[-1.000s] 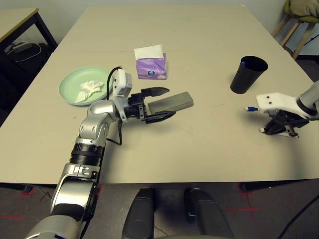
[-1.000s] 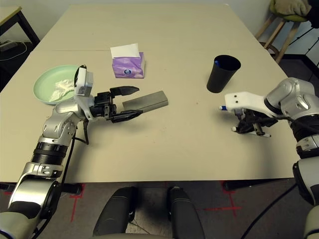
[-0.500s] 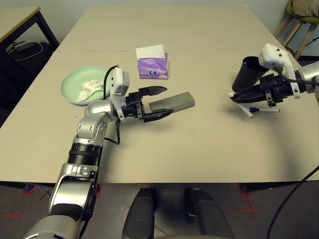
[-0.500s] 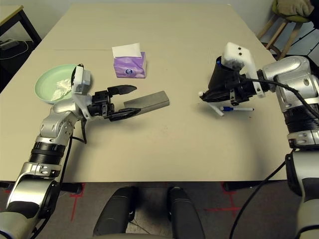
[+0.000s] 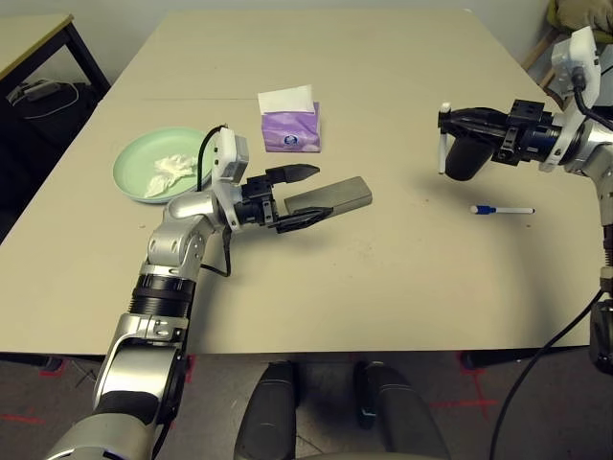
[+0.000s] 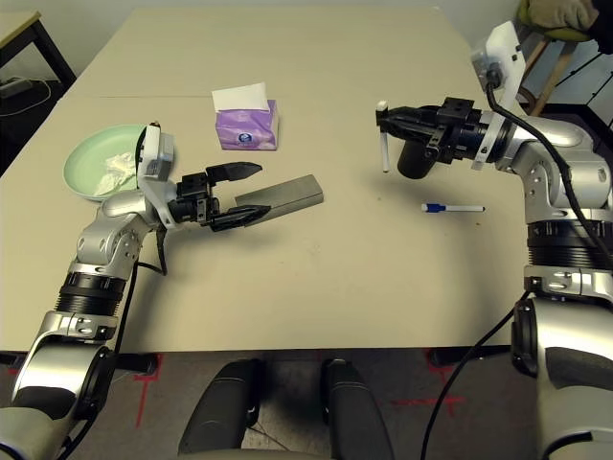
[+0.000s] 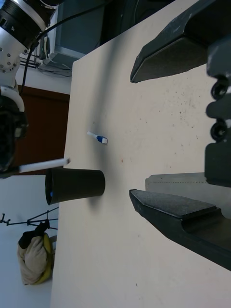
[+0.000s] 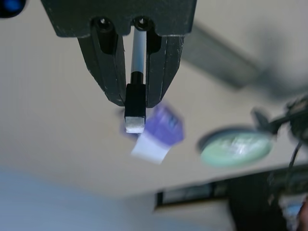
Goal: Organize and tidy the items on the table.
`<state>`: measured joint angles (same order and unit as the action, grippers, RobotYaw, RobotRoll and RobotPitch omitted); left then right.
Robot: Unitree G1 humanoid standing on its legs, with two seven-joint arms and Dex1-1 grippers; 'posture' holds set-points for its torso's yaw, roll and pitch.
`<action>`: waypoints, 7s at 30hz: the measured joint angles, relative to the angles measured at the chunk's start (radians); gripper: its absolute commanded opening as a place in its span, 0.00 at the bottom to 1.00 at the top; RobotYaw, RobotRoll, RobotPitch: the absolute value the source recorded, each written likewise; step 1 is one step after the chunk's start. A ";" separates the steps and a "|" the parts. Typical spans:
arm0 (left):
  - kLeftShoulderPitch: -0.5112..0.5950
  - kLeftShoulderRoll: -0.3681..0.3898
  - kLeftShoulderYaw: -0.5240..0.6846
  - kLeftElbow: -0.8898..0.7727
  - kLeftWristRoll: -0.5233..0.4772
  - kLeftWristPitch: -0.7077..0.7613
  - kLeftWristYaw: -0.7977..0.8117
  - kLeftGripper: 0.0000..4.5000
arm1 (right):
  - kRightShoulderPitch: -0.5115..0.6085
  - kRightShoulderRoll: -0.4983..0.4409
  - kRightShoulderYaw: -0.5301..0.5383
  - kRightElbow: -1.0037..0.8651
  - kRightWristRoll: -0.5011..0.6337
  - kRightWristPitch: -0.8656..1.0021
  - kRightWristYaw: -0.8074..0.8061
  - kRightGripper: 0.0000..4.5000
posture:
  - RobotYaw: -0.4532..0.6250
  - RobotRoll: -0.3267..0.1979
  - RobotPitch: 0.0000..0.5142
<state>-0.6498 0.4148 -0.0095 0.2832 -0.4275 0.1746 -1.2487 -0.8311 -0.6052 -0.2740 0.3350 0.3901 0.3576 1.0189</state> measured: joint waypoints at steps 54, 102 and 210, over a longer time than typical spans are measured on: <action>0.022 0.001 0.002 0.035 -0.001 -0.017 0.008 1.00 | 0.048 0.120 -0.020 -0.040 -0.126 -0.179 -0.711 0.99 | 0.51 0.62 0.33; 0.112 0.004 0.030 -0.191 -0.044 0.063 0.117 1.00 | -0.456 -0.259 0.696 0.897 -0.822 -0.779 0.408 0.99 | 0.61 0.62 0.43; -0.047 0.044 -0.002 -0.005 0.013 -0.020 0.083 1.00 | 0.069 -0.100 0.134 -0.155 0.202 0.215 0.139 0.09 | 0.51 0.62 0.30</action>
<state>-0.6971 0.4591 -0.0115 0.2777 -0.4145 0.1548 -1.1660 -0.7624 -0.7053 -0.1403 0.1801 0.5919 0.5724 1.1582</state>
